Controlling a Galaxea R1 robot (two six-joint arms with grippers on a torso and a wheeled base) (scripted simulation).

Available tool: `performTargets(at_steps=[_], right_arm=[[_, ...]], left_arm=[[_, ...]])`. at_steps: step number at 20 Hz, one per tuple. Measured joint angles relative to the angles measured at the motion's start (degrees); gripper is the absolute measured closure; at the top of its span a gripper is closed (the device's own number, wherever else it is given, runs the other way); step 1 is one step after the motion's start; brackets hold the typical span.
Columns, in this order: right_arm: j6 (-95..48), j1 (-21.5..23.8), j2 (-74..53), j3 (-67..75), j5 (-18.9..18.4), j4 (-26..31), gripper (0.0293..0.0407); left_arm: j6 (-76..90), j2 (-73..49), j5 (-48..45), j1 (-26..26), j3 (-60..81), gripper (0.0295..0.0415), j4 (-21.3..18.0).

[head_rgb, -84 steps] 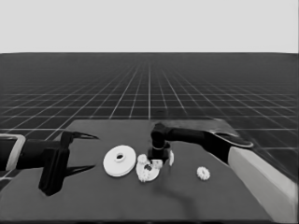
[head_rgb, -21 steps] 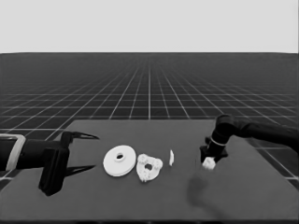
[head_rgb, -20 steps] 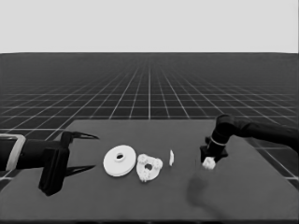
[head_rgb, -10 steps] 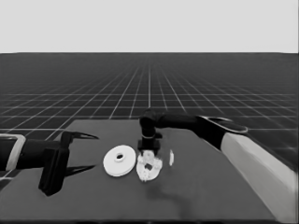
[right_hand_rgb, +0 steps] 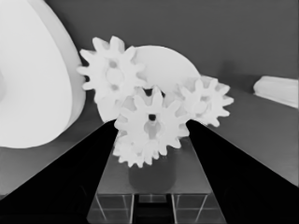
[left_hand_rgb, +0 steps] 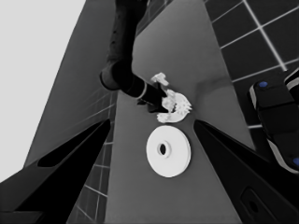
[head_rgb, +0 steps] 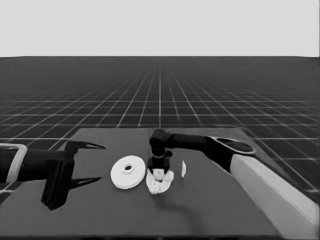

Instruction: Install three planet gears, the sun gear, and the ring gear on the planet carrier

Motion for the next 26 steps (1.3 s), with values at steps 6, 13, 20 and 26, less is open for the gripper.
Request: performTargets(at_steps=[6, 13, 20, 26], right_arm=[[1.61, -0.60, -0.02, -0.09, 0.03, -0.05, 0.0390], [5.71, -0.93, -0.08, -0.14, 0.04, -0.06, 0.0390], [9.91, -0.94, -0.08, -0.14, 0.04, -0.06, 0.0390], [13.51, -0.95, -0.08, -0.14, 0.04, -0.06, 0.0390]], left_arm=[[0.00, 0.00, 0.00, 0.00, 0.00, 0.0326, 0.00], [0.00, 0.00, 0.00, 0.00, 0.00, 0.0326, 0.00], [0.00, 0.00, 0.00, 0.00, 0.00, 0.0326, 0.00], [0.00, 0.00, 0.00, 0.00, 0.00, 0.0326, 0.00]])
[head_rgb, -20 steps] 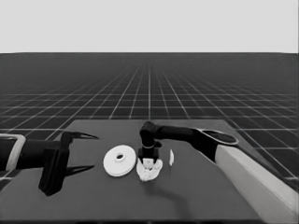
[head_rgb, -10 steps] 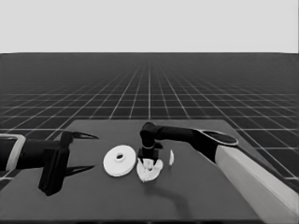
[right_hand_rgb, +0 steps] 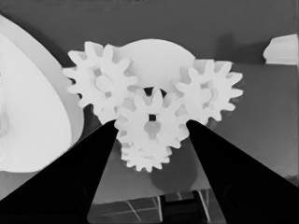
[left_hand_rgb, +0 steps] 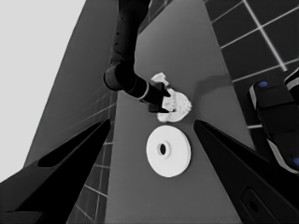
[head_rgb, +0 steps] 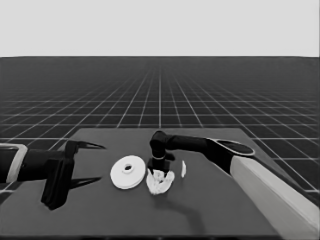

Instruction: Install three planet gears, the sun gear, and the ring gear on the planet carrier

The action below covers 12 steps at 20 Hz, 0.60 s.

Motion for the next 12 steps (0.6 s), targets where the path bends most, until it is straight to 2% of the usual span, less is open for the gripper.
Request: performTargets(at_steps=[12], right_arm=[[7.20, 0.00, 0.00, 0.00, 0.00, 0.00, 0.0390]], left_arm=[[0.00, 0.00, 0.00, 0.00, 0.00, 0.0326, 0.00]])
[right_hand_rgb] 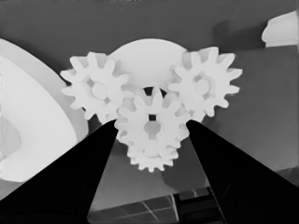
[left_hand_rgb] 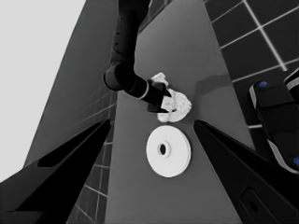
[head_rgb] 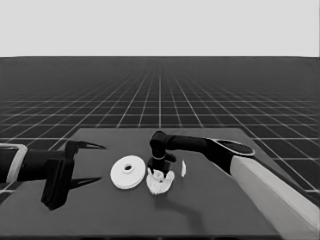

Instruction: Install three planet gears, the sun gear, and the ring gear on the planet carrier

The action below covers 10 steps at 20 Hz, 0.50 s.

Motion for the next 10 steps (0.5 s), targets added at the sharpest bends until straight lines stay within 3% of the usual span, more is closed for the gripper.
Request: performTargets(at_steps=[10], right_arm=[[6.00, 0.00, 0.00, 0.00, 0.00, 0.00, 0.0390]], left_arm=[[0.00, 0.00, 0.00, 0.00, 0.00, 0.0326, 0.00]])
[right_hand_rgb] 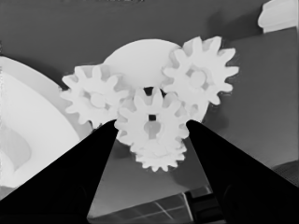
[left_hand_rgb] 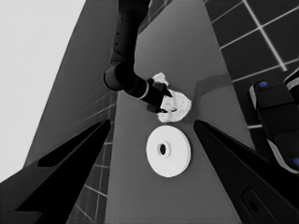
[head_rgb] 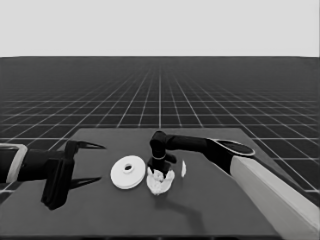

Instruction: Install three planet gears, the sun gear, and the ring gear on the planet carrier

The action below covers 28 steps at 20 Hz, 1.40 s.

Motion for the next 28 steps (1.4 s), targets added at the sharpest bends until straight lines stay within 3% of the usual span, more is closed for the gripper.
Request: performTargets(at_steps=[28], right_arm=[[16.80, 0.00, 0.00, 0.00, 0.00, -0.01, 0.0390]], left_arm=[[0.00, 0.00, 0.00, 0.00, 0.00, 0.0326, 0.00]])
